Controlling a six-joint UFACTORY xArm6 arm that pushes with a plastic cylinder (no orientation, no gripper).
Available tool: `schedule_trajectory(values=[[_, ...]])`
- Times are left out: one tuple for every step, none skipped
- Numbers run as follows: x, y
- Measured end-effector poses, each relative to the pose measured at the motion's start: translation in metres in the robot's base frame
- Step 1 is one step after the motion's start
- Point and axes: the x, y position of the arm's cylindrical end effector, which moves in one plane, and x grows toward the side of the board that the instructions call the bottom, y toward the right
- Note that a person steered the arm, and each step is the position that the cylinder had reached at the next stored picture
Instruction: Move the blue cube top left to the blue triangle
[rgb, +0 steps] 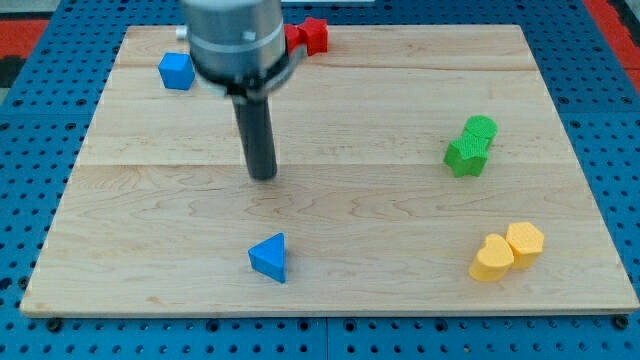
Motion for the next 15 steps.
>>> schedule_trajectory(values=[[-0.097,-0.008],[-0.158,-0.081],[-0.209,-0.106],[-0.194,-0.137],[-0.140,-0.124],[-0.086,-0.121],[-0.045,-0.093],[-0.026,-0.034],[0.004,-0.006],[0.032,-0.023],[0.054,-0.003],[0.054,0.016],[0.059,0.039],[0.065,0.071],[0.077,0.109]])
